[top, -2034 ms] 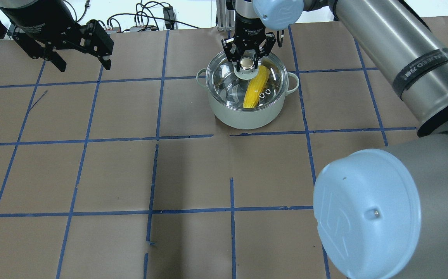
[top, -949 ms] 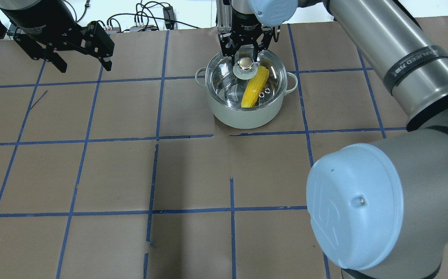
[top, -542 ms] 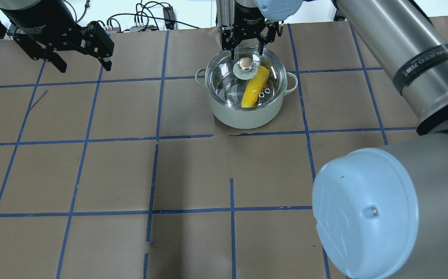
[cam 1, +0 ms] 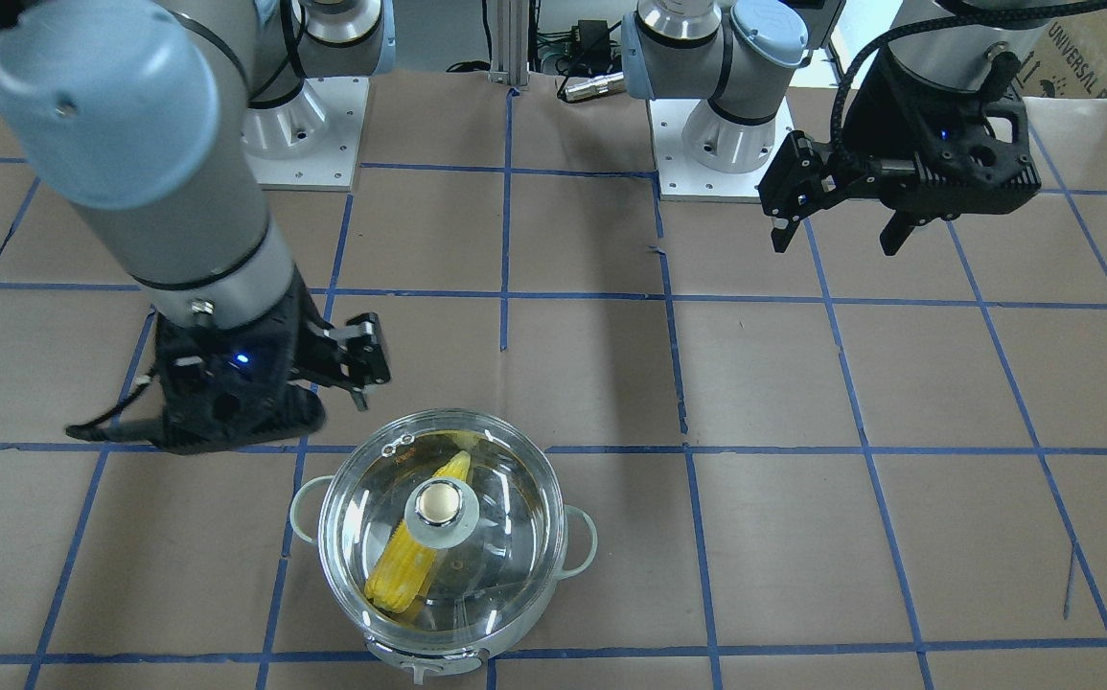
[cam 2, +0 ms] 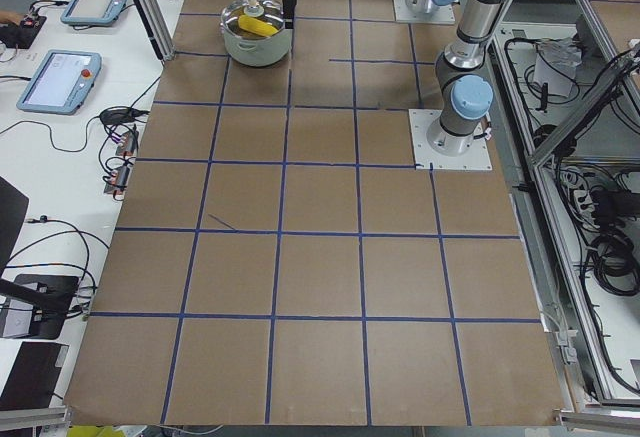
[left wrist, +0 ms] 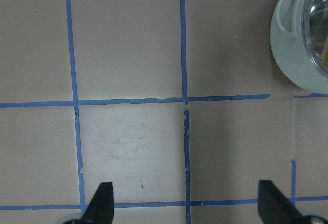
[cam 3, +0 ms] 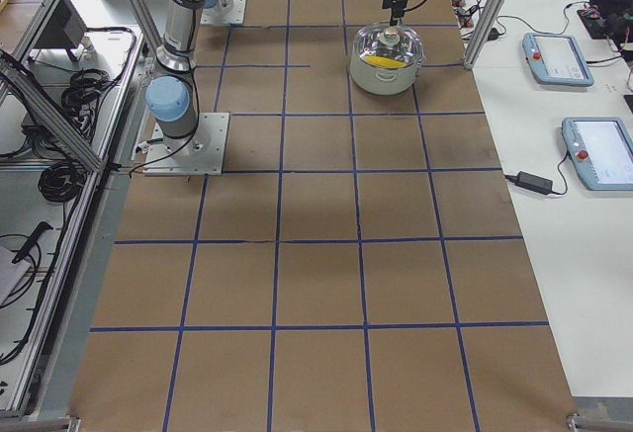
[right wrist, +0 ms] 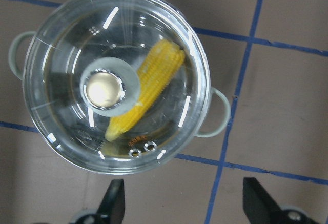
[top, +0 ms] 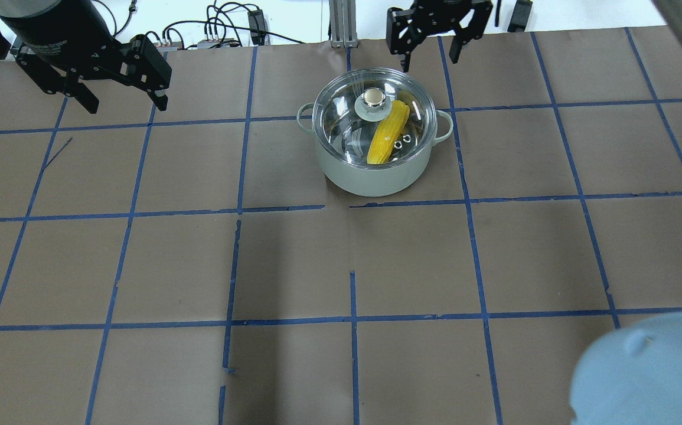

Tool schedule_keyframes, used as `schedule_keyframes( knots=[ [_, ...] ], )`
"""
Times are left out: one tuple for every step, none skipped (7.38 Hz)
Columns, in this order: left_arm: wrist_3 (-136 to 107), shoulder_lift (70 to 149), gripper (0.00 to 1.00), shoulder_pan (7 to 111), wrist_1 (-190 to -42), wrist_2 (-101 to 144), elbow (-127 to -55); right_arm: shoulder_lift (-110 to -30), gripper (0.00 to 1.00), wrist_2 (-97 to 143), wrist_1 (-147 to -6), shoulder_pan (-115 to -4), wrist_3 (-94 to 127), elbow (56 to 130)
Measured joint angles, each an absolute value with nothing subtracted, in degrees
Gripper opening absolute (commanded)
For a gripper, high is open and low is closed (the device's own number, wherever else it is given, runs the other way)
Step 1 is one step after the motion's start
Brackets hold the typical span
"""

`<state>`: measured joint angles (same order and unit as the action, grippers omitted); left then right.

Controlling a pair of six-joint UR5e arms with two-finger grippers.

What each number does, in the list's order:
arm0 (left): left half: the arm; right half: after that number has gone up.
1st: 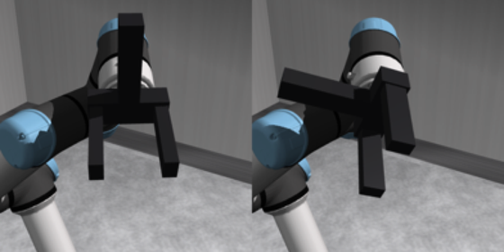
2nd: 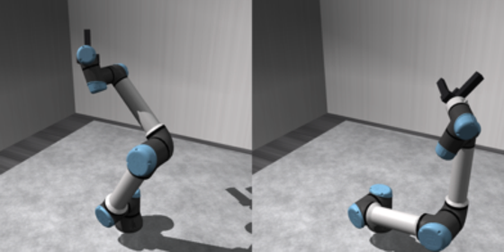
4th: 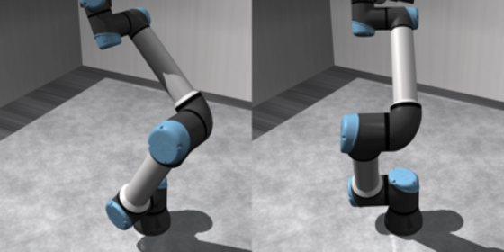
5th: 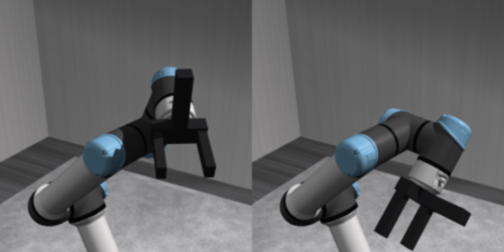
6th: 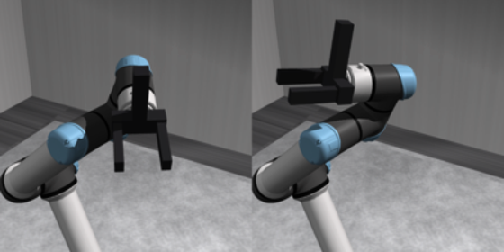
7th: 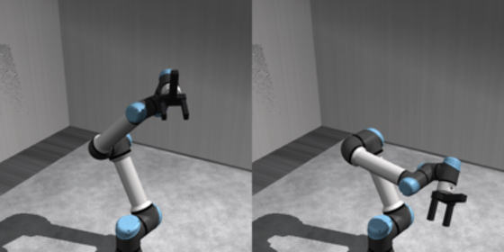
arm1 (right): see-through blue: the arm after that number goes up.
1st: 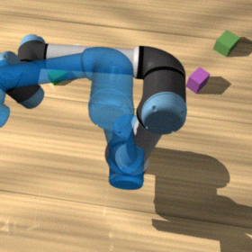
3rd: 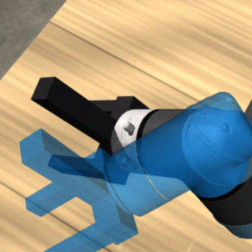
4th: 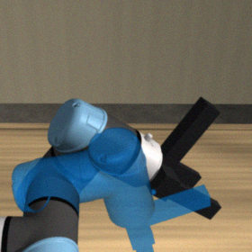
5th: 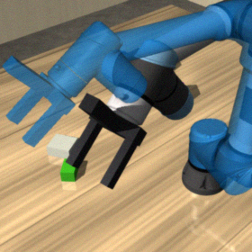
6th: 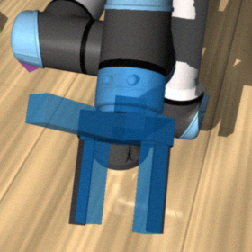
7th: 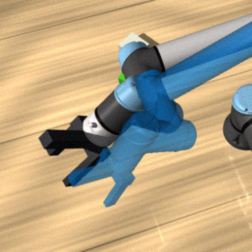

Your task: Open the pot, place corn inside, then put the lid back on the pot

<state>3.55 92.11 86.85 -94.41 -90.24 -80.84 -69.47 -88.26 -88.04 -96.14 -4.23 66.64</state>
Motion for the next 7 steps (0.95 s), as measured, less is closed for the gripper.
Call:
schedule_keyframes(
  knots=[
    [3.37, 91.76, 1.0, 86.87, -94.48, -90.25, -81.03, -74.64, 0.87, -88.17, -88.21, -92.94, -5.66, 72.83],
    [3.25, 91.44, 1.0, 86.86, -94.63, -90.2, -81.18, -78.89, 0.91, -88.06, -89.44, -90.78, -6.08, 78.99],
    [3.15, 91.36, 1.0, 86.85, -94.7, -90.13, -81.25, -81.46, 0.97, -88.1, -92.32, -89.79, -6.19, 83.95],
    [3.1, 91.35, 1.0, 86.84, -94.73, -90.16, -81.28, -82.6, 1.0, -88.4, -95.42, -89.39, -6.2, 87.16],
    [3.08, 91.39, 1.0, 86.84, -94.74, -90.22, -81.28, -83.08, 1.0, -88.92, -96.93, -89.19, -6.11, 88.58],
    [3.1, 91.47, 1.0, 86.84, -94.74, -90.27, -81.27, -83.27, 1.0, -89.39, -97.57, -89.03, -5.99, 89.02],
    [3.13, 91.48, 1.0, 86.84, -94.75, -90.32, -81.27, -83.29, 1.0, -89.56, -97.87, -88.9, -5.85, 89.08]
  ],
)
